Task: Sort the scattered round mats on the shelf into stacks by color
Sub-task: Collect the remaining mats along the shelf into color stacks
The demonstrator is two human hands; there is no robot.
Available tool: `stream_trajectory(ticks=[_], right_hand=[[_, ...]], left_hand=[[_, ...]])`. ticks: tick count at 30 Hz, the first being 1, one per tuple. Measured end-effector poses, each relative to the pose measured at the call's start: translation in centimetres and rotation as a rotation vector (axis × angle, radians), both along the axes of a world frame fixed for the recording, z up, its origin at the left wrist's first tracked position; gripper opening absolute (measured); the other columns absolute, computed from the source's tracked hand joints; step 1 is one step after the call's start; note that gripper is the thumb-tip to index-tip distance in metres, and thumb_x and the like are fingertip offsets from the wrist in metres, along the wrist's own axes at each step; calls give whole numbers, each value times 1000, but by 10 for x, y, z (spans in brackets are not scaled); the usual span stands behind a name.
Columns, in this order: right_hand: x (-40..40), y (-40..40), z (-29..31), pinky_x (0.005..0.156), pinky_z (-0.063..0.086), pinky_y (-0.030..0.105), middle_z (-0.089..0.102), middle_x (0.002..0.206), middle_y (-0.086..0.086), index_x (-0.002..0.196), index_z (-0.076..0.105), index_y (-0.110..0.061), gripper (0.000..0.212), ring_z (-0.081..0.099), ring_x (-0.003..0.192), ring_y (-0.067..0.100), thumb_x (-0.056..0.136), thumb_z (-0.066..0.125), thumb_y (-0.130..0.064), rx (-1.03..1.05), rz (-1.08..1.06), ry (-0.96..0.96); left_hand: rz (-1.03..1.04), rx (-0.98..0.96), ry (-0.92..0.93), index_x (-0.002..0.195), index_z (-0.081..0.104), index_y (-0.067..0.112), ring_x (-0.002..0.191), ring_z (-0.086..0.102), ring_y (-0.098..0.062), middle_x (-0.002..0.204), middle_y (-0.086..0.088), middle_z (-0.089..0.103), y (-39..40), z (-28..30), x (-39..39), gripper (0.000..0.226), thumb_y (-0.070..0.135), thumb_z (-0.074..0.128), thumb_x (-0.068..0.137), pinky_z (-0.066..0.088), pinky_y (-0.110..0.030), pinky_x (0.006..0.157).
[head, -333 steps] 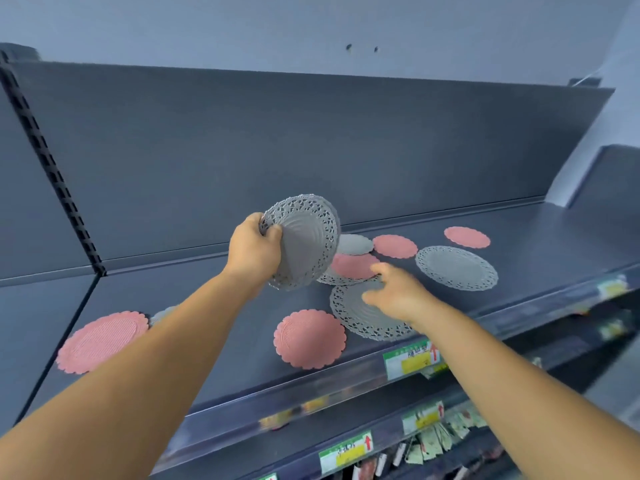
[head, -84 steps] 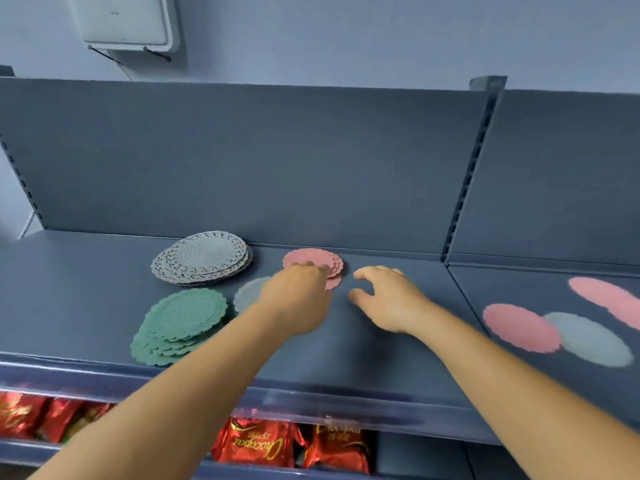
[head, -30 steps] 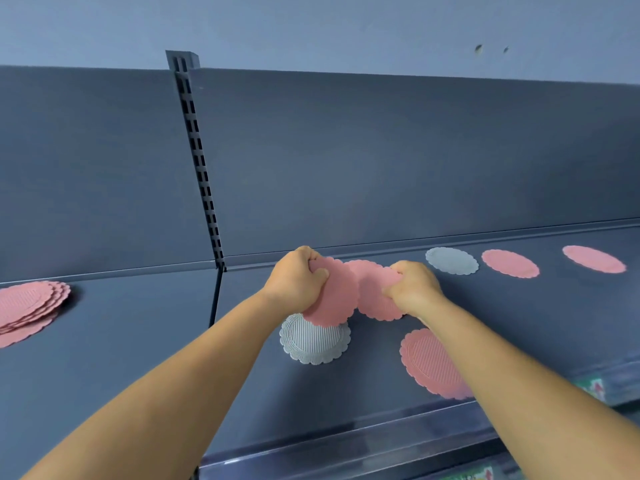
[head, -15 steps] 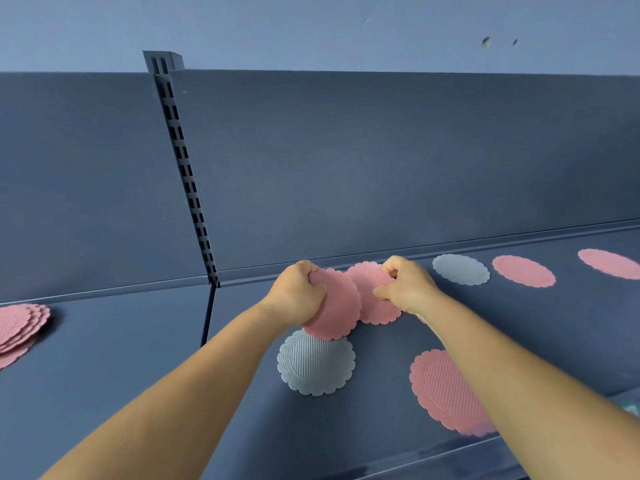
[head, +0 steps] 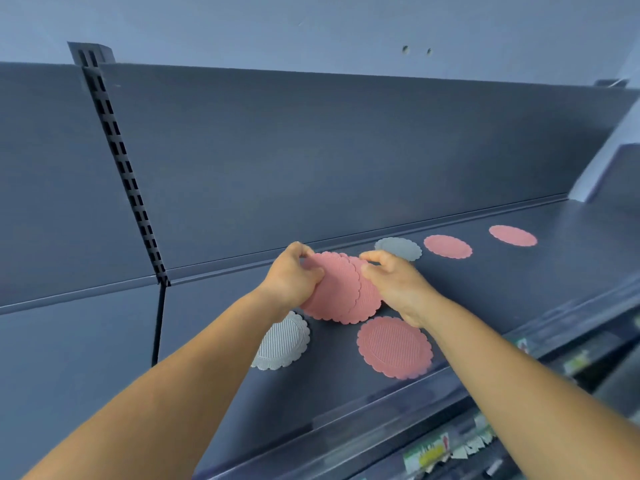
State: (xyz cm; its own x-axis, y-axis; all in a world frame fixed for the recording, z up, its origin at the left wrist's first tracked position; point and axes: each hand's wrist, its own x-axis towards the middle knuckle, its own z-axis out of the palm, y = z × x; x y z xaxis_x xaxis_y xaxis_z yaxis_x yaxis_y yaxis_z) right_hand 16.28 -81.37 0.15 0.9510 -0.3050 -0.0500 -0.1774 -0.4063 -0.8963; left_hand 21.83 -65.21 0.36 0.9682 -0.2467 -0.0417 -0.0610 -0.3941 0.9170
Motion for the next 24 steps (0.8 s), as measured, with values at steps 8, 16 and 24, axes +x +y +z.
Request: stream_trajectory(ticks=[8, 16, 24], right_hand=[[-60, -22, -4, 101, 47, 37, 44, 143, -2, 144, 29, -27, 89, 49, 124, 18, 70, 78, -21, -474, 206, 371], [-72, -23, -1, 84, 50, 30, 59, 123, 9, 123, 54, -8, 61, 59, 99, 21, 69, 77, -23, -584, 82, 440], [-65, -49, -2, 76, 45, 27, 66, 99, 3, 99, 66, -17, 14, 57, 88, 18, 86, 61, -14, -229, -111, 114]], left_hand=[[8, 98, -81, 130, 52, 16, 93, 57, -25, 114, -6, 61, -20, 2, -15, 38, 11, 46, 93, 47, -31, 76], [-7, 51, -49, 127, 52, 17, 81, 53, -23, 109, -8, 60, -16, -2, -24, 36, 10, 43, 93, 41, -26, 58], [55, -10, -83, 123, 49, 16, 73, 49, -19, 92, -1, 54, -29, 13, -23, 30, 12, 40, 95, 38, -26, 58]])
